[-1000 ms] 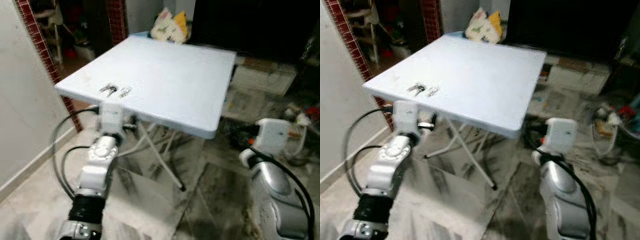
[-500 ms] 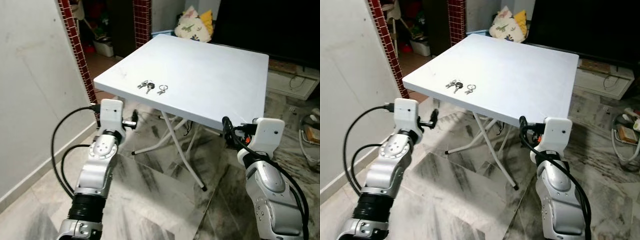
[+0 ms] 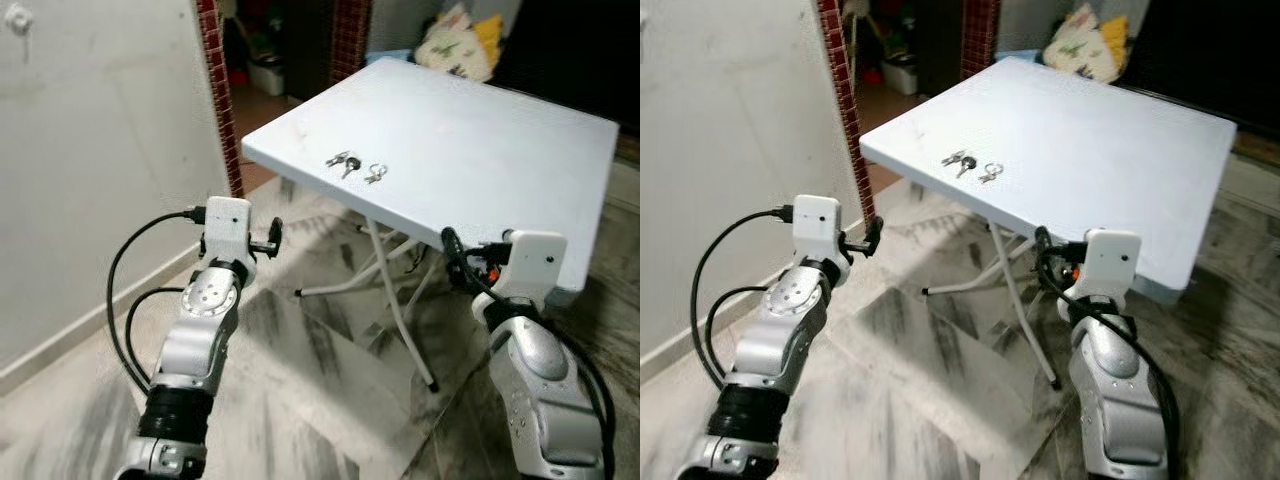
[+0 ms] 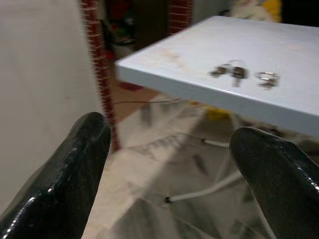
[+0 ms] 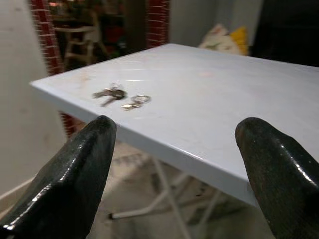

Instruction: Hang keys on a hook

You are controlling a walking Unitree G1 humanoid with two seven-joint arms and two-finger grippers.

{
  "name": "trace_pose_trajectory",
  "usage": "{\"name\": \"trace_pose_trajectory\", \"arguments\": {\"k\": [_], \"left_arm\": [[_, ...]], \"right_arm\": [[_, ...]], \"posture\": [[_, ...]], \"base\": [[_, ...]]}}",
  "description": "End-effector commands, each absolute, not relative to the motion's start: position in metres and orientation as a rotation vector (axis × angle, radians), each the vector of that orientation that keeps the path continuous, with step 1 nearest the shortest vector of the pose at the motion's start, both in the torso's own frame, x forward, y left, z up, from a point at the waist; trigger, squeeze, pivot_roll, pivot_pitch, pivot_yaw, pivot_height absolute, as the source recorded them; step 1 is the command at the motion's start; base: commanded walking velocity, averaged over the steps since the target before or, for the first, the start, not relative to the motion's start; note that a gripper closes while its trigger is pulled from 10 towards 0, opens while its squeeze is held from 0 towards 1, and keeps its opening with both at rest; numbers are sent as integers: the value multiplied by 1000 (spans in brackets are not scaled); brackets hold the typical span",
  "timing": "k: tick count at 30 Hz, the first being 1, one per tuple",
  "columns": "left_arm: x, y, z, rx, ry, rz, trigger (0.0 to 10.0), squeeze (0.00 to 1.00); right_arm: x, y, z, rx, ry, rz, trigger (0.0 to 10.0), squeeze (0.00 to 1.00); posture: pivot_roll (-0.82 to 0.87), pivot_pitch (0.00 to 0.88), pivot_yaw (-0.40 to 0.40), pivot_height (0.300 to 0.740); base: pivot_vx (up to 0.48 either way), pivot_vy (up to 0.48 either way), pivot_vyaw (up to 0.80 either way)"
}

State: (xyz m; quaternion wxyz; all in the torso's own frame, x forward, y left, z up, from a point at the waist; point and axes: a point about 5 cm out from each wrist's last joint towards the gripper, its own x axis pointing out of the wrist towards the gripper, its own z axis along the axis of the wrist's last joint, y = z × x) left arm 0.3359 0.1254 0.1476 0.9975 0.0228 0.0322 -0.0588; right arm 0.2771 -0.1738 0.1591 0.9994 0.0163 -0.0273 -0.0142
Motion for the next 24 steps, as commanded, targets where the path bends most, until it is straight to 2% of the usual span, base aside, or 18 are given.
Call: {"name": "trace_pose_trajectory", "arguments": {"k": [1,11,24], "left_arm": [[335,121,151,41,55,-139,10000,0],[335,119,150,24,59,-160,10000,0],[334,116,150,13,60,-180,10000,0]], "right_arm": [[277,-177,162,28,-69,-39,10000,0],[278,-179,163,29,-69,-52,10000,0],[278,-177,163,20,-74,-50,10000,0]], "posture": [[81,0,-26,740],[79,0,-26,740],[78,0,-29,740]], "base": [[0,0,0],[0,0,0],[295,0,0]]}}
